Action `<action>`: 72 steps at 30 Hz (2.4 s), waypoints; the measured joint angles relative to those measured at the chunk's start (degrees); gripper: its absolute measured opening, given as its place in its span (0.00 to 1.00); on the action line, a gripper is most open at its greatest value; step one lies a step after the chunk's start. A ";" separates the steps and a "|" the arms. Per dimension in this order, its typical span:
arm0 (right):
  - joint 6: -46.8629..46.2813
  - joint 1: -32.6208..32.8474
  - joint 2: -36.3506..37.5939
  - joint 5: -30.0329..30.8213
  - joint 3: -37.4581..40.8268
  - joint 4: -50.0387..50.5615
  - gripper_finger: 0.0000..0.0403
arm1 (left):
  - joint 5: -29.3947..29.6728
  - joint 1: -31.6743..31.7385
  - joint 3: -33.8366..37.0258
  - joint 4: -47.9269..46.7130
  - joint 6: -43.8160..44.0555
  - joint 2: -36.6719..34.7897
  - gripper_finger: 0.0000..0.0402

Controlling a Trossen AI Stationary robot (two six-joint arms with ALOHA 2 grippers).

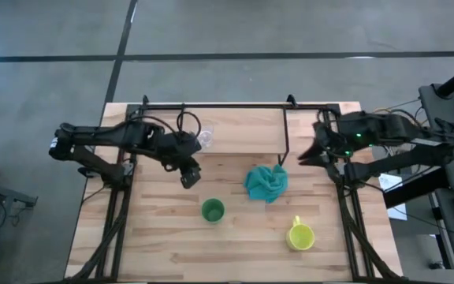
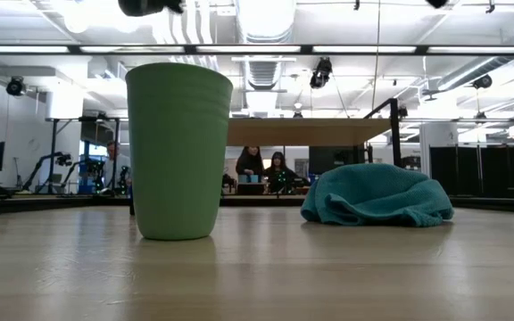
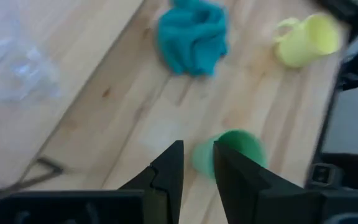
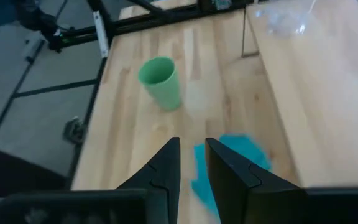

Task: Stack small to large cups/mugs on shelf
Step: Put the yellow cup on the shelf

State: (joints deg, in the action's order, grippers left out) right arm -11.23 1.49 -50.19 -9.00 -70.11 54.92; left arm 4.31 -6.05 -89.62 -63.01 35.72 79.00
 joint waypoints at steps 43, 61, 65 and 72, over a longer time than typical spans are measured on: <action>-18.67 18.88 -32.73 -17.16 3.11 17.50 0.39 | 2.65 -2.95 0.00 5.02 1.03 0.57 0.18; -38.28 24.36 -32.07 -9.12 12.42 4.67 0.33 | 1.63 -3.08 0.00 5.07 1.38 0.50 0.18; -43.55 25.52 -32.07 -11.08 13.09 1.32 0.33 | 0.51 -3.08 0.02 5.07 1.38 0.01 0.18; -49.61 29.10 -32.40 -10.08 13.16 -2.76 0.33 | 0.42 -3.08 0.02 5.07 1.06 -1.85 0.18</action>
State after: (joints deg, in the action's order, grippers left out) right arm -60.84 30.59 -82.59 -19.08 -56.94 52.15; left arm 4.73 -9.13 -89.60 -57.93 36.78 77.14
